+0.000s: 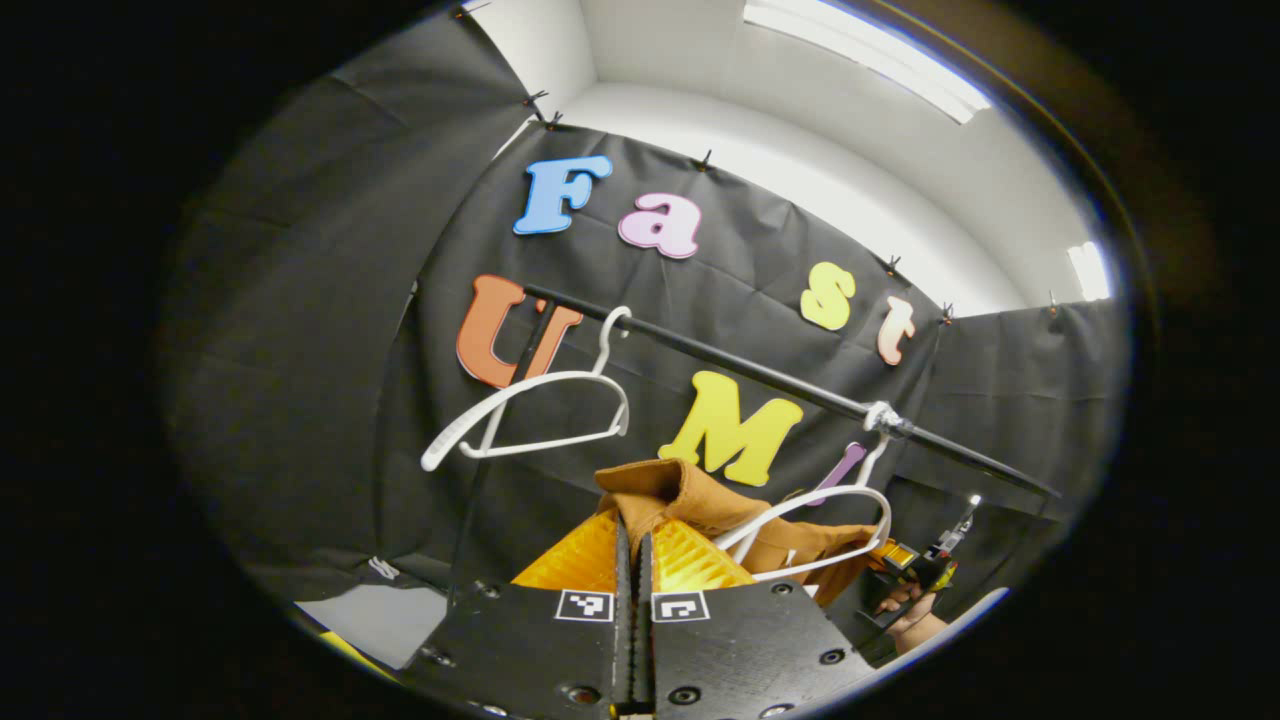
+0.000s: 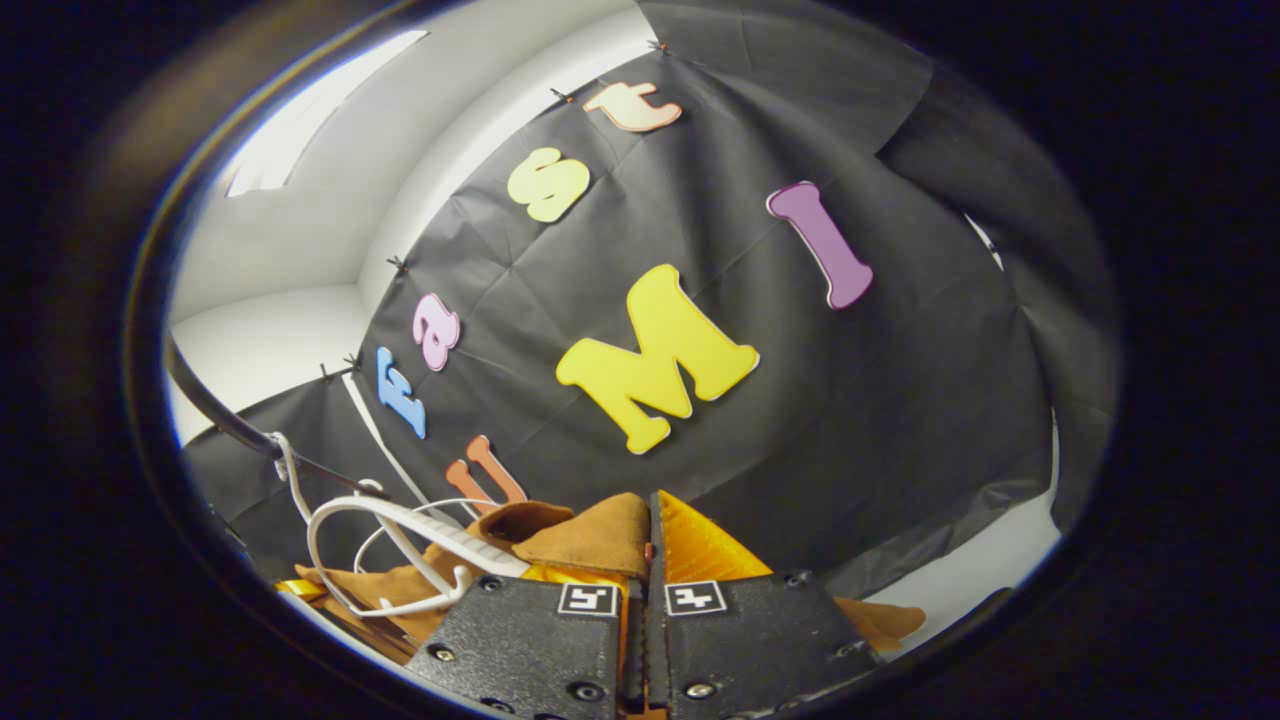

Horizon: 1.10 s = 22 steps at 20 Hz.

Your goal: Grasp the clothes on the hanger with both hands and then place them into the laundry hamper below.

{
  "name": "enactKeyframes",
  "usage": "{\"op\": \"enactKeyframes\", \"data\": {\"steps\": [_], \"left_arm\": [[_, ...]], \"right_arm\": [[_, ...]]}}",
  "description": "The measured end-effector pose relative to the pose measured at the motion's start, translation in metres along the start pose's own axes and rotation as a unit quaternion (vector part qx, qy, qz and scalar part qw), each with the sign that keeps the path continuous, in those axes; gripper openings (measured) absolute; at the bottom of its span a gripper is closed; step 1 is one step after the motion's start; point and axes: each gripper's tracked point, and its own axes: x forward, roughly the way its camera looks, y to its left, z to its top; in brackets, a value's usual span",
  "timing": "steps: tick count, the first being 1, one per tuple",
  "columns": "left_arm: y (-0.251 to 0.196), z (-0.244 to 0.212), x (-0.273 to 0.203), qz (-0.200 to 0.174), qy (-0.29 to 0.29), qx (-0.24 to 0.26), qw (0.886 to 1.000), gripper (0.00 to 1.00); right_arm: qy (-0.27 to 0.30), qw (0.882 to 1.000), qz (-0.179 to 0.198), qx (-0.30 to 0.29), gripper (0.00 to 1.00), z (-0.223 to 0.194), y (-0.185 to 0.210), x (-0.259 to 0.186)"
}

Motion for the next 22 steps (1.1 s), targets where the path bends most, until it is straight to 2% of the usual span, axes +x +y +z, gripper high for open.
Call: {"op": "enactKeyframes", "data": {"steps": [3, 7, 8, 16, 22], "left_arm": [[0.021, -0.016, 0.004, 0.011, 0.014, -0.032, 0.999, 0.06], [0.045, -0.043, -0.003, 0.03, 0.041, -0.046, 0.998, 0.06], [0.047, -0.049, -0.004, 0.031, 0.047, -0.047, 0.997, 0.0], [0.056, -0.095, -0.027, 0.045, 0.091, -0.038, 0.994, 0.0], [0.039, -0.121, -0.044, 0.02, 0.123, -0.002, 0.992, 0.0]], "right_arm": [[0.017, 1.0, -0.002, -0.001, 0.04, -0.015, -0.004, 0.002], [0.038, 0.999, -0.013, -0.013, 0.04, -0.035, -0.015, 0.001], [0.041, 0.999, -0.017, -0.017, 0.04, -0.04, -0.019, -0.001], [0.08, 0.992, -0.077, -0.055, 0.05, -0.093, -0.055, -0.035], [0.089, 0.987, -0.095, -0.099, 0.05, -0.114, -0.038, -0.07]]}}
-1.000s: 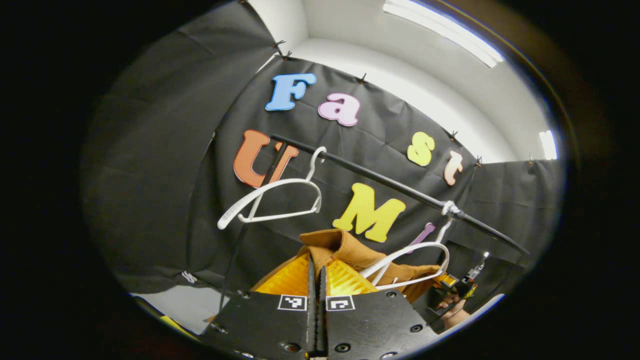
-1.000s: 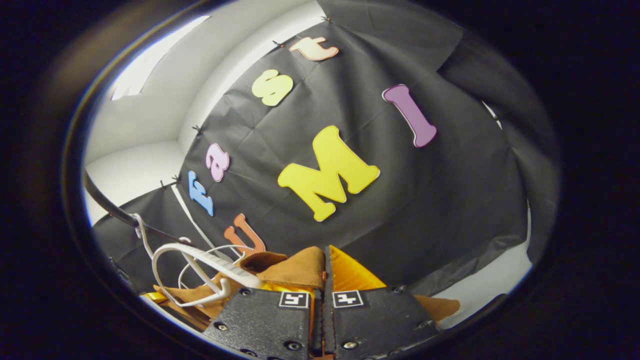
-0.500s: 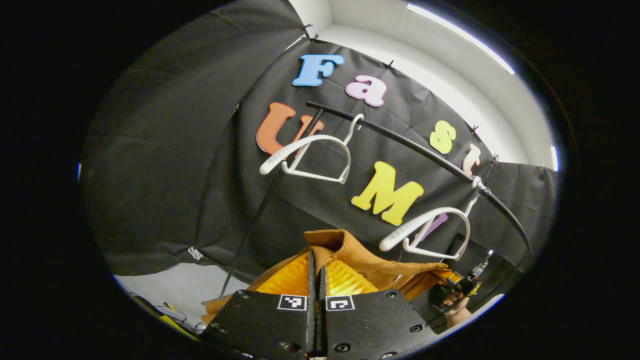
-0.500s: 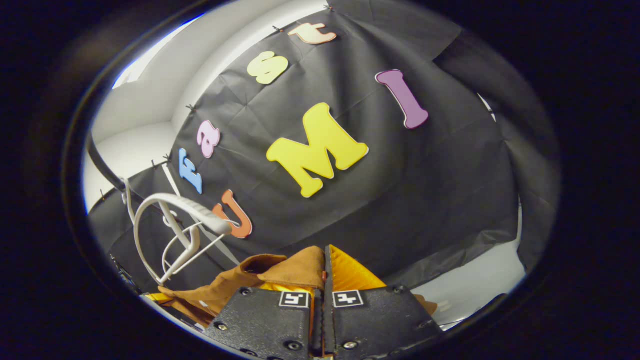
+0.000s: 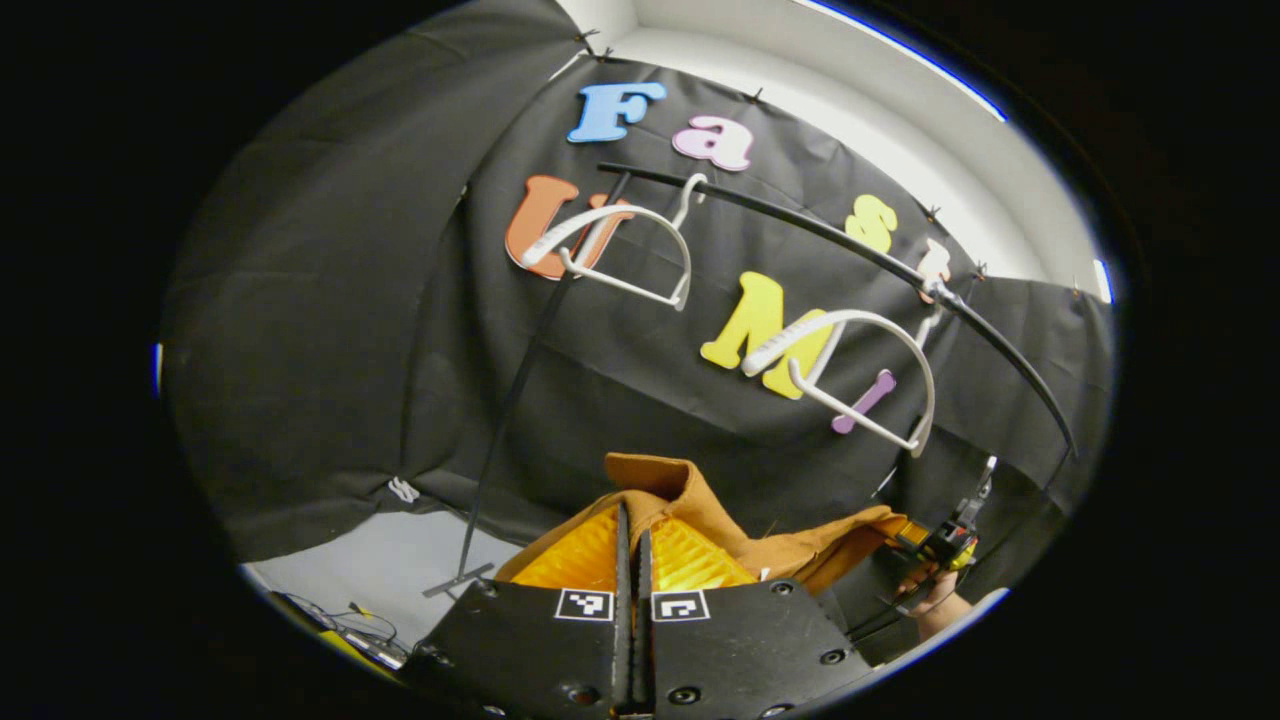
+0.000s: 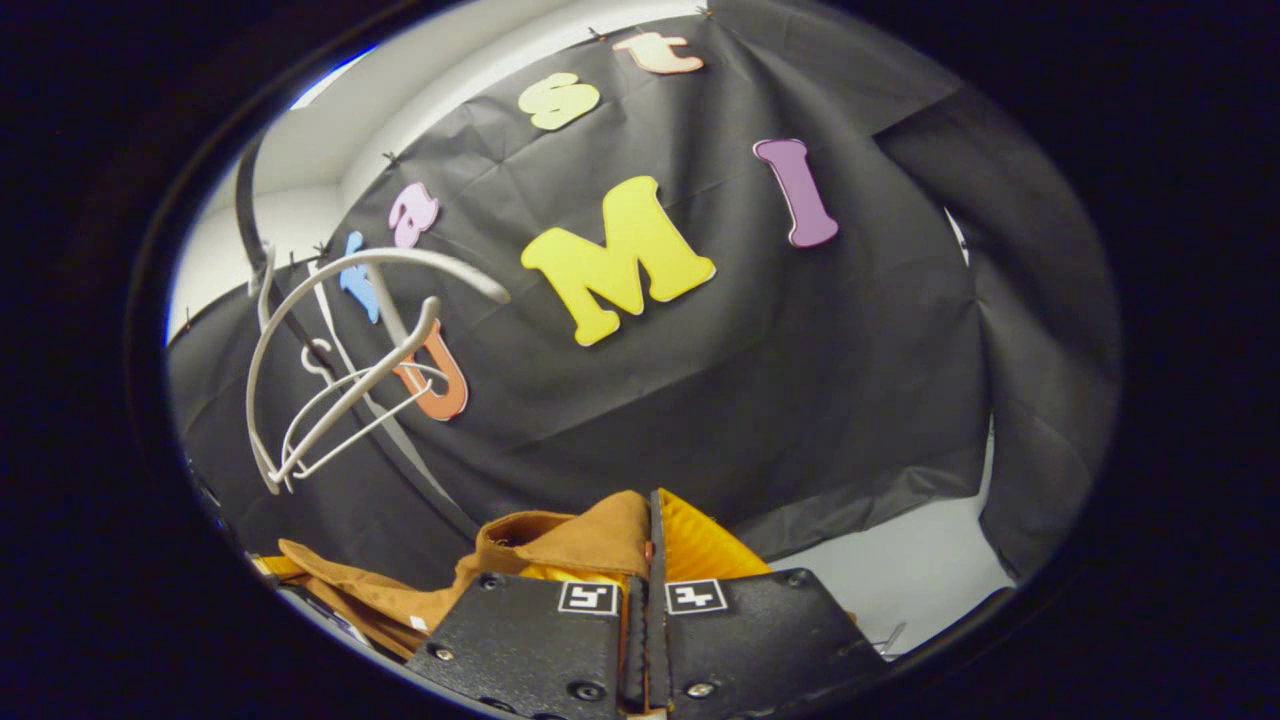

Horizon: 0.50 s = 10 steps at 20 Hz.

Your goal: Grasp the clothes on the hanger with both hands and then place them into the laundry hamper below.

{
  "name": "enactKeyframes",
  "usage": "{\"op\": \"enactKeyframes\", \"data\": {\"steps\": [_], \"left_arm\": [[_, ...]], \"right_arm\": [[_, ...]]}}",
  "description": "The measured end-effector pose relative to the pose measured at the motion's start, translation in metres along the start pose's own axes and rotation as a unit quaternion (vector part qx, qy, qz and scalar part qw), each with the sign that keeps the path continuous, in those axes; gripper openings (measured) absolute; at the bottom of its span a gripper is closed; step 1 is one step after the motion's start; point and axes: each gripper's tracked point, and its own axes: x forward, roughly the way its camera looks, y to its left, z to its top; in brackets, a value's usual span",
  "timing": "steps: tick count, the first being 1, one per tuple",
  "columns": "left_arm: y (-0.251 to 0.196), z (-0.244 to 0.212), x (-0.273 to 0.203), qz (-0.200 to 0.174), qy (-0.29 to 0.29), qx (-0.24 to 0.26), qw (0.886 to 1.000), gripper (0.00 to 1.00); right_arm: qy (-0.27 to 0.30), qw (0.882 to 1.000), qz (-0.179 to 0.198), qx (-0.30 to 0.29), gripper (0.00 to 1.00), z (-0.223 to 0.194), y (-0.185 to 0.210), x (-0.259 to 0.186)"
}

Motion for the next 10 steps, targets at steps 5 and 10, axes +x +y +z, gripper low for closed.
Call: {"op": "enactKeyframes", "data": {"steps": [5, 10], "left_arm": [[-0.028, -0.011, -0.011, -0.044, 0.012, 0.034, 0.998, 0.0], [-0.074, -0.019, -0.022, -0.109, 0.021, 0.072, 0.991, 0.0]], "right_arm": [[-0.002, 1.0, -0.004, -0.019, 0.05, -0.021, 0.024, -0.04], [-0.004, 0.999, 0.006, -0.037, 0.04, -0.039, 0.059, -0.087]]}}
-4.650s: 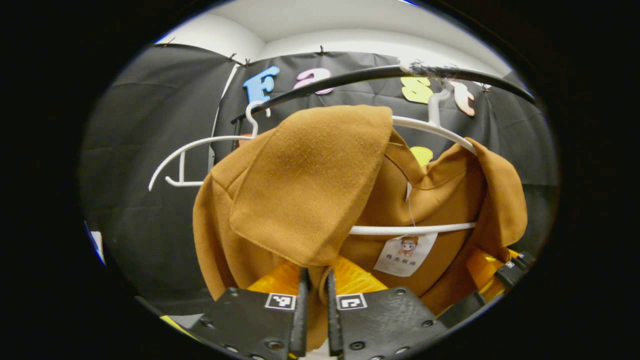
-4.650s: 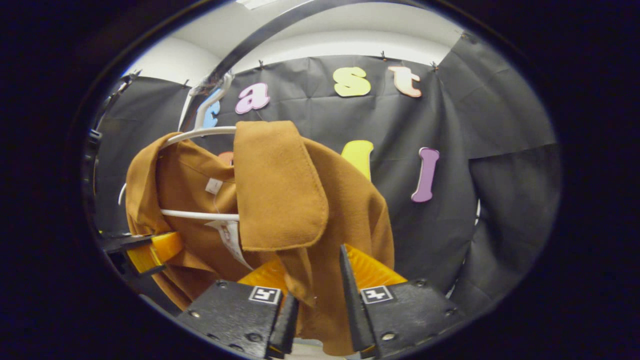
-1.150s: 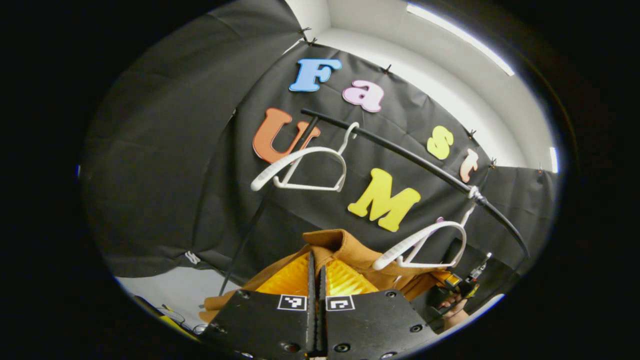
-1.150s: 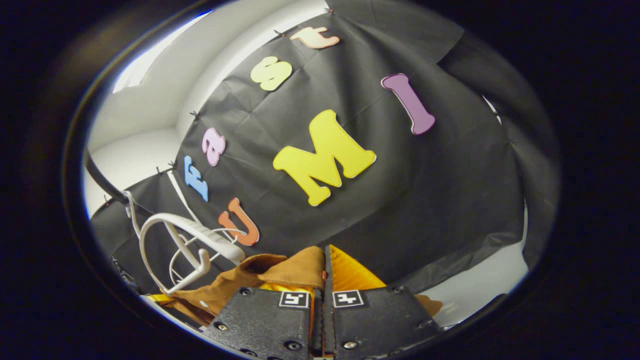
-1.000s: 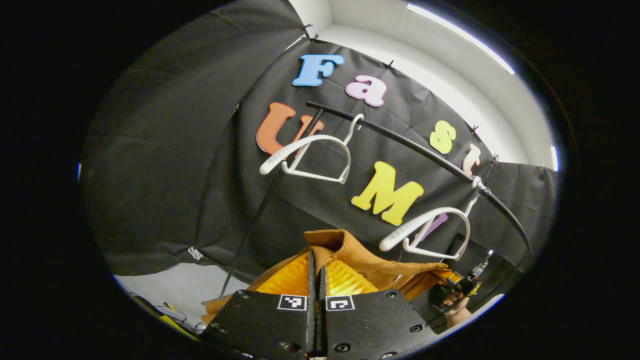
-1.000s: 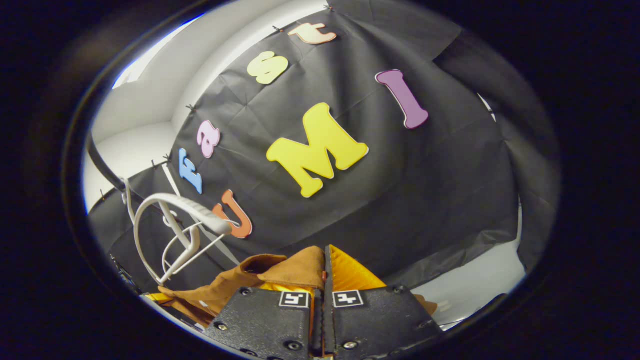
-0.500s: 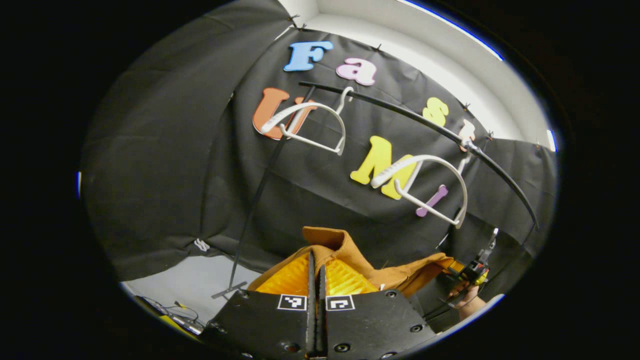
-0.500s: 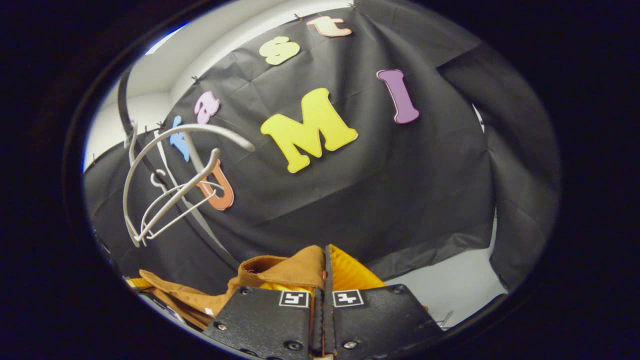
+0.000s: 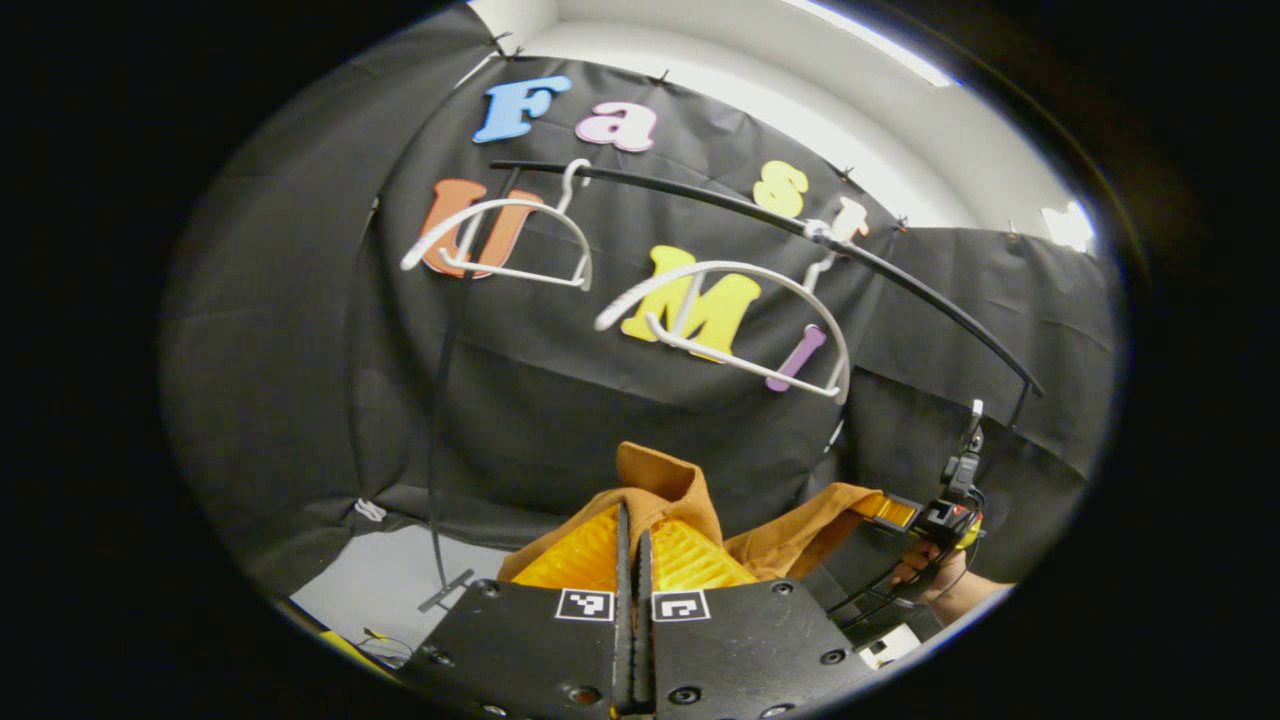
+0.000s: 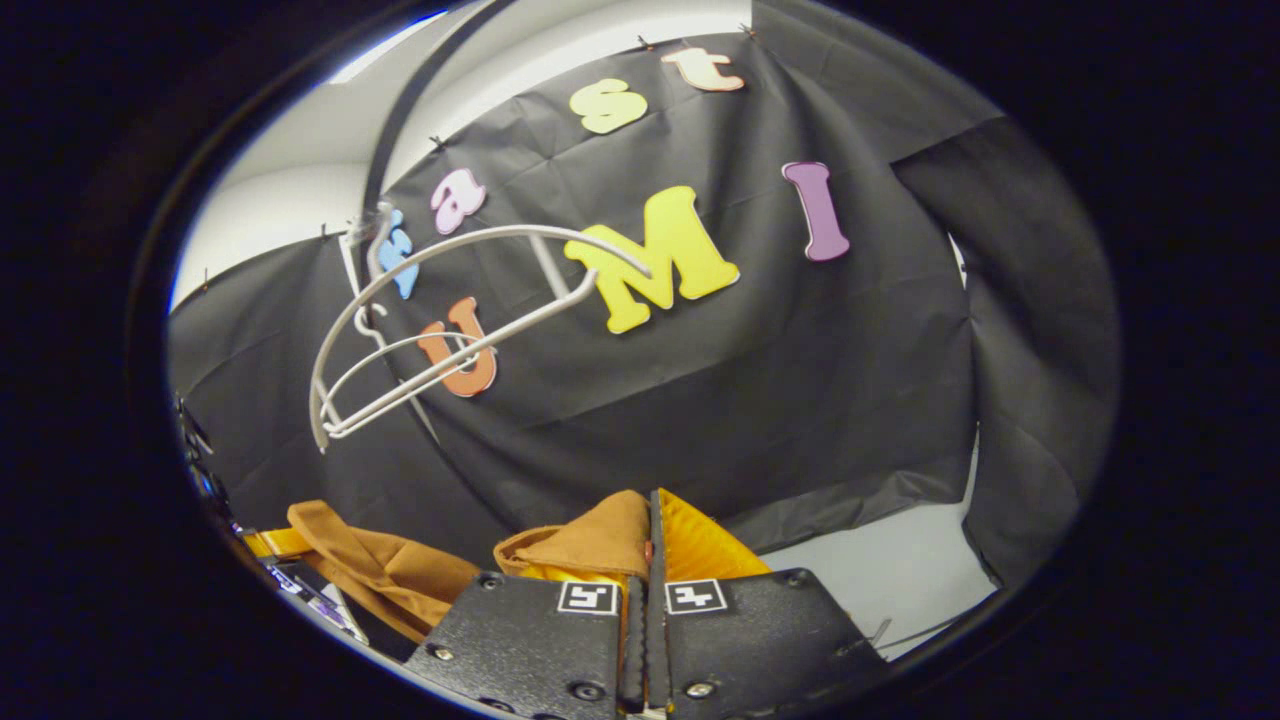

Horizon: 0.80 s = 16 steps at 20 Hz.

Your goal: Grasp the clothes on the hanger with both hands and then place them into the laundry hamper below.

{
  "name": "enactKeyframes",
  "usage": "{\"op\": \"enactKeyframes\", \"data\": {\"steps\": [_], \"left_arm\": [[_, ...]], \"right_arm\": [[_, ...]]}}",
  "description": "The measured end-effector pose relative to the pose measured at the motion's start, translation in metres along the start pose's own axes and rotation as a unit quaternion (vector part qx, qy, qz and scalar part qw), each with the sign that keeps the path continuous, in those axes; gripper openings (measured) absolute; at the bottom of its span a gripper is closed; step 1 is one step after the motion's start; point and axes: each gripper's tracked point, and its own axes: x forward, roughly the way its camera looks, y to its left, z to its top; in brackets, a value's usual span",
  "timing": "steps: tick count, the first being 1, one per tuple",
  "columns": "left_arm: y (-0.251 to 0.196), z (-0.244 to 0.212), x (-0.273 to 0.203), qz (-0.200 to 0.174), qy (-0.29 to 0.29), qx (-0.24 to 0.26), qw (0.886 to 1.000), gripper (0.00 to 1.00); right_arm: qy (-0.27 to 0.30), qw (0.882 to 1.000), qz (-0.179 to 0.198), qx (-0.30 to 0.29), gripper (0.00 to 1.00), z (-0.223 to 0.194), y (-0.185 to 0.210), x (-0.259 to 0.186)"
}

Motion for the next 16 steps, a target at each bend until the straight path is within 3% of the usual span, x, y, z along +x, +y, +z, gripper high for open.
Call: {"op": "enactKeyframes", "data": {"steps": [6, 8, 13, 16], "left_arm": [[-0.049, 0.004, 0.011, -0.054, 0.007, 0.016, 0.998, 0.0], [-0.065, 0.008, 0.014, -0.058, 0.005, 0.02, 0.998, 0.06], [-0.102, 0.019, 0.026, -0.067, -0.01, 0.036, 0.997, 0.06], [-0.118, 0.028, 0.03, -0.065, -0.021, 0.047, 0.997, 0.06]], "right_arm": [[0.003, 0.999, 0.052, 0.001, 0.05, 0.0, 0.059, -0.033], [0.01, 0.996, 0.084, -0.004, 0.05, 0.001, 0.081, -0.033], [0.035, 0.984, 0.175, -0.013, 0.04, 0.0, 0.133, -0.038], [0.045, 0.976, 0.213, -0.012, 0.05, 0.009, 0.143, -0.039]]}}
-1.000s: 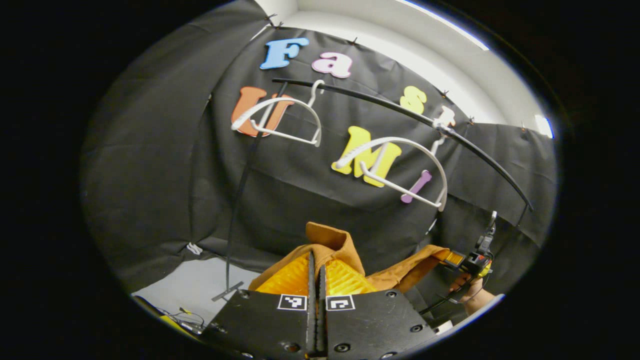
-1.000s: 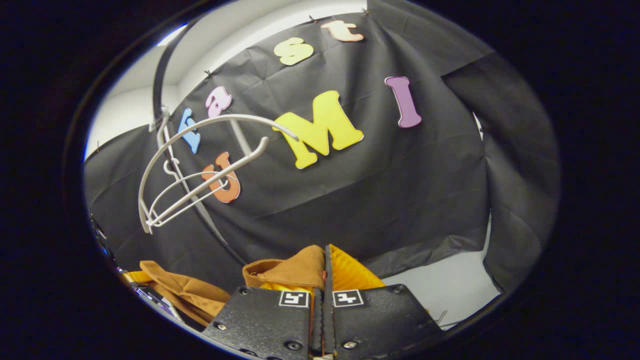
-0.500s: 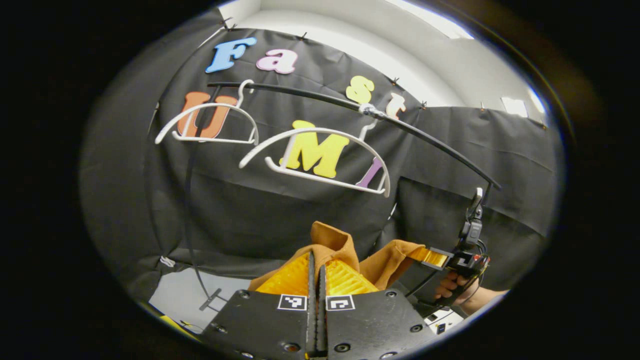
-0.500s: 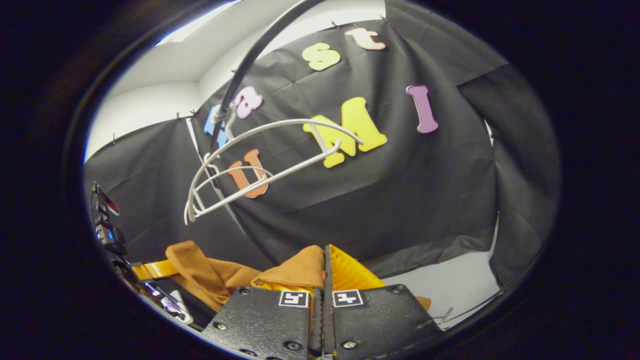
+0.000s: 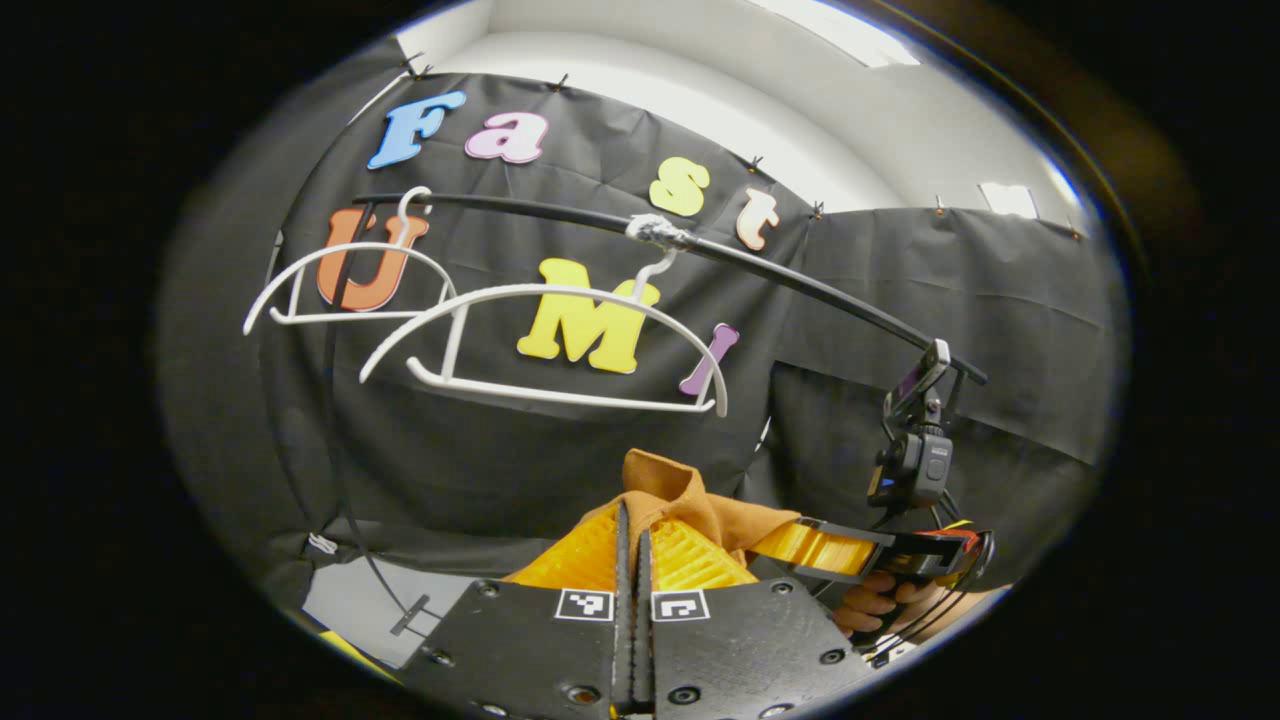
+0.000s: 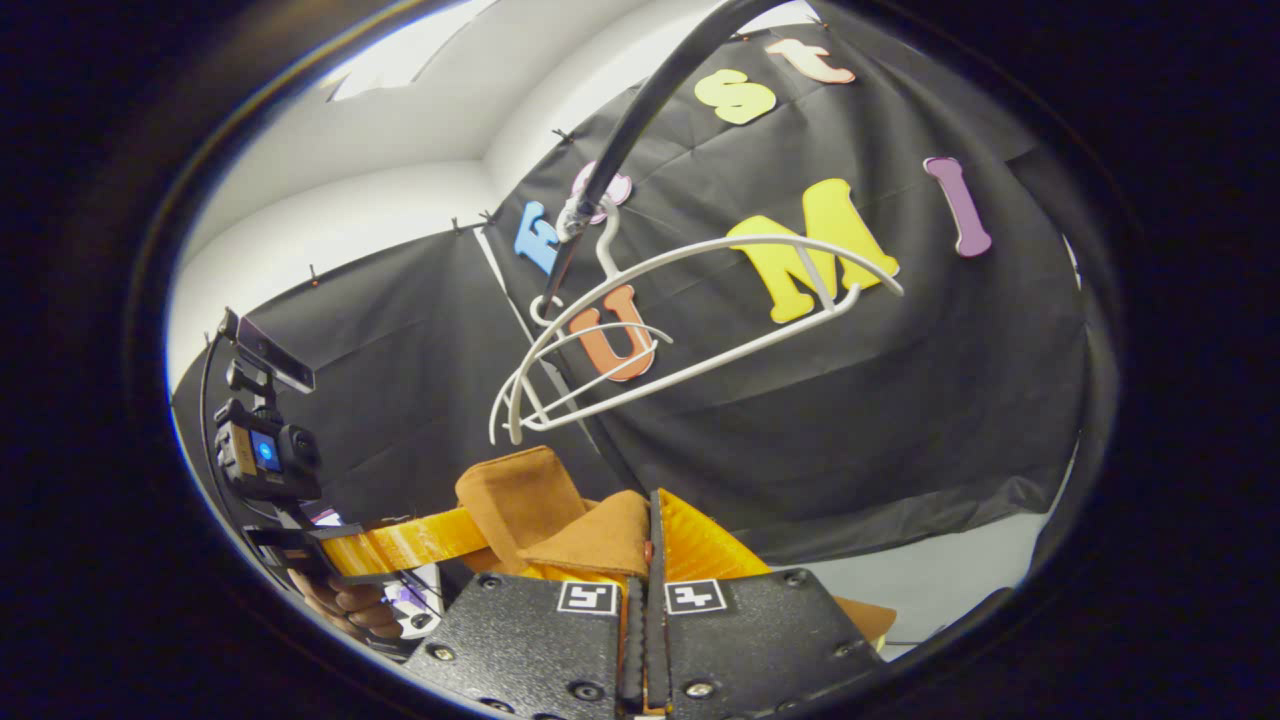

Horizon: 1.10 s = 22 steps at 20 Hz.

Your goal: Grasp the clothes on the hanger with both hands and then place them into the laundry hamper below.

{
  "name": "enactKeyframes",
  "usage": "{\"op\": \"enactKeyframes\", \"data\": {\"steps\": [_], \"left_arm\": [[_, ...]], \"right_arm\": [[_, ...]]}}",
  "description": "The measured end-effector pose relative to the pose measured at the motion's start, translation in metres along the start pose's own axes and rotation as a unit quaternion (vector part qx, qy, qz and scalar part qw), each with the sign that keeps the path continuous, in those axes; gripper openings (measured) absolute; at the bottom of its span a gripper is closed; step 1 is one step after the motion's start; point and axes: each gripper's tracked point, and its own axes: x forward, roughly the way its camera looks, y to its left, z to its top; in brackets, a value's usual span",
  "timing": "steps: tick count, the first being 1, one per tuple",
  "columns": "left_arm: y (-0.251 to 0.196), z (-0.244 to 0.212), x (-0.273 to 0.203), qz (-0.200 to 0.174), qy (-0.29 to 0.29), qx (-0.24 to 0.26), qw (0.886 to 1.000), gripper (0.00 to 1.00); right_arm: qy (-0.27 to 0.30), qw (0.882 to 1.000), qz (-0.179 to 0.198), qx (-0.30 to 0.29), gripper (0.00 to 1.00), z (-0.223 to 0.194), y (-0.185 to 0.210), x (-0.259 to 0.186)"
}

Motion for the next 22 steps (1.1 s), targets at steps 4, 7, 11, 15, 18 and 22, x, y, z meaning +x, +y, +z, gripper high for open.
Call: {"op": "enactKeyframes", "data": {"steps": [4, 7, 11, 15, 18, 22], "left_arm": [[0.004, -0.004, 0.011, 0.021, 0.0, 0.004, 1.0, 0.0], [0.023, -0.029, 0.023, 0.054, 0.027, 0.002, 0.998, 0.0], [0.054, -0.079, 0.038, 0.095, 0.075, -0.021, 0.992, 0.0], [0.074, -0.129, 0.046, 0.126, 0.122, -0.05, 0.983, 0.0], [0.09, -0.169, 0.05, 0.156, 0.161, -0.067, 0.972, 0.0], [0.105, -0.217, 0.049, 0.189, 0.215, -0.076, 0.955, 0.0]], "right_arm": [[0.018, 0.999, 0.028, 0.015, 0.05, -0.004, -0.008, 0.008], [0.054, 0.998, 0.022, 0.02, 0.05, -0.028, -0.032, 0.018], [0.114, 0.993, 0.005, 0.039, 0.05, -0.073, -0.071, 0.039], [0.166, 0.985, -0.022, 0.041, 0.04, -0.114, -0.107, 0.052], [0.205, 0.977, -0.049, 0.041, 0.04, -0.15, -0.13, 0.055], [0.25, 0.963, -0.095, 0.019, 0.04, -0.185, -0.163, 0.056]]}}
